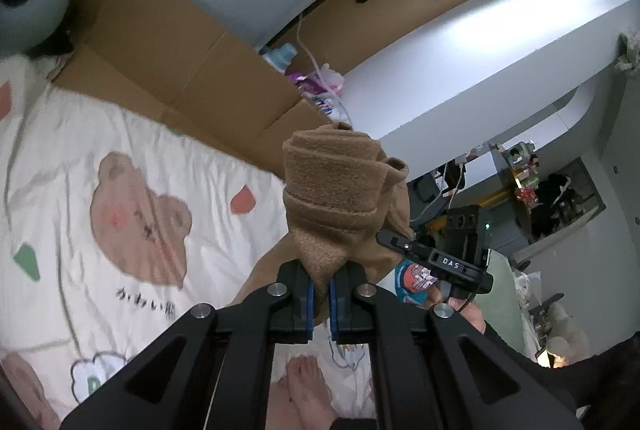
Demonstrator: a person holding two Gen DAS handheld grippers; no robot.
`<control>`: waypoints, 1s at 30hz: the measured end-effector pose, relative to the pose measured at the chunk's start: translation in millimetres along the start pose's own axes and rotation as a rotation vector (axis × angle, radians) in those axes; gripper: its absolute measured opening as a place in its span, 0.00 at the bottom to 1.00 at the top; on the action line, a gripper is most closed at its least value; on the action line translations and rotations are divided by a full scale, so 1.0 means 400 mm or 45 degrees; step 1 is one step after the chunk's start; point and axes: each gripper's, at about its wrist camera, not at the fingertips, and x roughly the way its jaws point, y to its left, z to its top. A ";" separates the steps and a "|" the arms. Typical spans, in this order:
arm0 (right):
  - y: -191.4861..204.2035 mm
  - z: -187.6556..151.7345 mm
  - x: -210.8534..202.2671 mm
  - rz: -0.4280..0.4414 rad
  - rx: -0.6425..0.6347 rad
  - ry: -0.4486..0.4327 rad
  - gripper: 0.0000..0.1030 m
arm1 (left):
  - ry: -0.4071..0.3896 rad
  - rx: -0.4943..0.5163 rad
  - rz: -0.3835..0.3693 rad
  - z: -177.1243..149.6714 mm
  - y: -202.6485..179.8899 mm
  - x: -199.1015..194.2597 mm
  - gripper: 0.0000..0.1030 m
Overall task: Fold clothes
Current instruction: 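Lift the folded brown shirt up off the duvet with both grippers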
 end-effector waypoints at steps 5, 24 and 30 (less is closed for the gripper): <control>-0.037 0.040 0.006 -0.029 -0.005 -0.020 0.14 | 0.015 0.029 -0.001 0.027 0.001 0.053 0.04; -0.104 0.029 -0.131 -0.086 0.077 -0.113 0.14 | 0.082 0.074 -0.054 0.055 -0.083 0.166 0.04; -0.070 0.021 -0.244 -0.086 0.090 -0.166 0.14 | 0.079 0.136 -0.067 0.078 -0.205 0.140 0.04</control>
